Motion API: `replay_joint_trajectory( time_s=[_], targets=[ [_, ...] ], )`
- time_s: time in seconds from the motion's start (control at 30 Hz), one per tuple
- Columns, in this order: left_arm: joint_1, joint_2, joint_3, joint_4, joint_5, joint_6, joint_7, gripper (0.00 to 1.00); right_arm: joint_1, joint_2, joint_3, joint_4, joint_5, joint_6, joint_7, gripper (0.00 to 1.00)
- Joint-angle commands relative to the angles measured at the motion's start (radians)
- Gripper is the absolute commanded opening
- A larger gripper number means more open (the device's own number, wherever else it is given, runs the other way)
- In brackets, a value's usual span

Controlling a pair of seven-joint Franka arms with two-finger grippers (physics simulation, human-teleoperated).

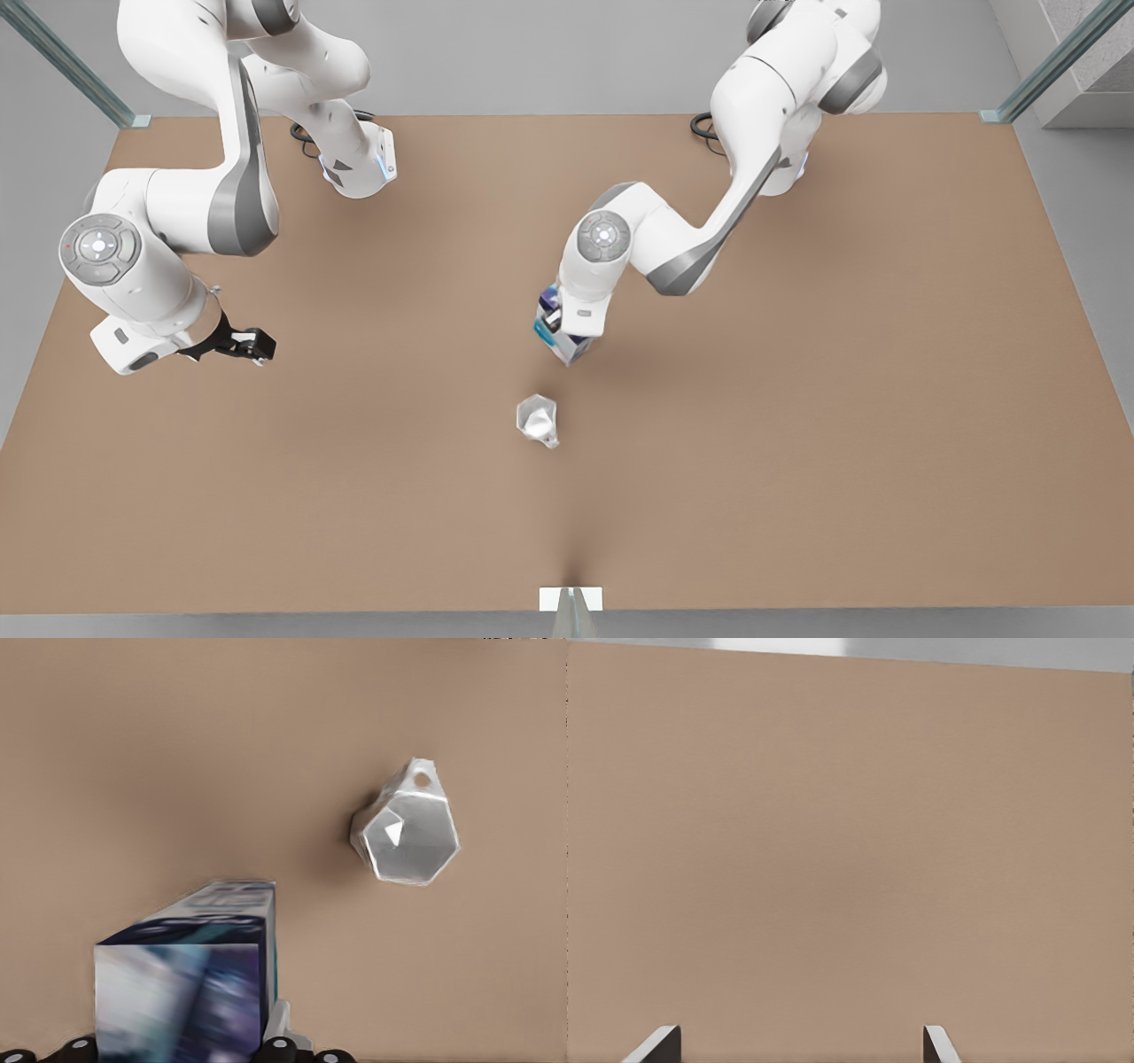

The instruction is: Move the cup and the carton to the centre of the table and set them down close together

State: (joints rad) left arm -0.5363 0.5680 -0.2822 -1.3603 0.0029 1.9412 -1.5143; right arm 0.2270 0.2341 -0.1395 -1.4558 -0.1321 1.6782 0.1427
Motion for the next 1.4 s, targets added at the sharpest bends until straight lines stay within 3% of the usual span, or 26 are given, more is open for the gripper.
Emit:
replay_joint_trajectory(
  time_s=[0.0,0.67,0.7,0.73,0.77,1.37],
  targets=[
    [0.004,0.001,0.005,0.001,-0.009,-0.001,-0.001,0.54,0.000,0.001,0.000,0.000,0.000,0.000,0.000,1.00],
    [-0.033,0.101,0.031,0.007,0.089,0.061,-0.018,0.57,0.000,0.002,0.000,-0.002,0.000,0.000,0.002,1.00],
    [-0.034,0.101,0.031,0.007,0.089,0.061,-0.017,0.60,-0.001,0.002,0.000,-0.005,0.000,0.002,0.002,1.00],
    [-0.034,0.102,0.031,0.007,0.089,0.061,-0.017,0.92,0.000,0.002,0.000,-0.005,0.000,0.002,0.000,1.00],
    [-0.036,0.107,0.031,0.007,0.089,0.061,-0.017,1.00,0.000,0.002,0.000,-0.005,0.000,0.002,0.000,1.00],
    [-0.065,0.089,0.026,0.023,0.078,0.042,-0.050,1.00,-0.001,0.002,0.000,-0.006,0.000,0.002,0.000,1.00]
  ],
)
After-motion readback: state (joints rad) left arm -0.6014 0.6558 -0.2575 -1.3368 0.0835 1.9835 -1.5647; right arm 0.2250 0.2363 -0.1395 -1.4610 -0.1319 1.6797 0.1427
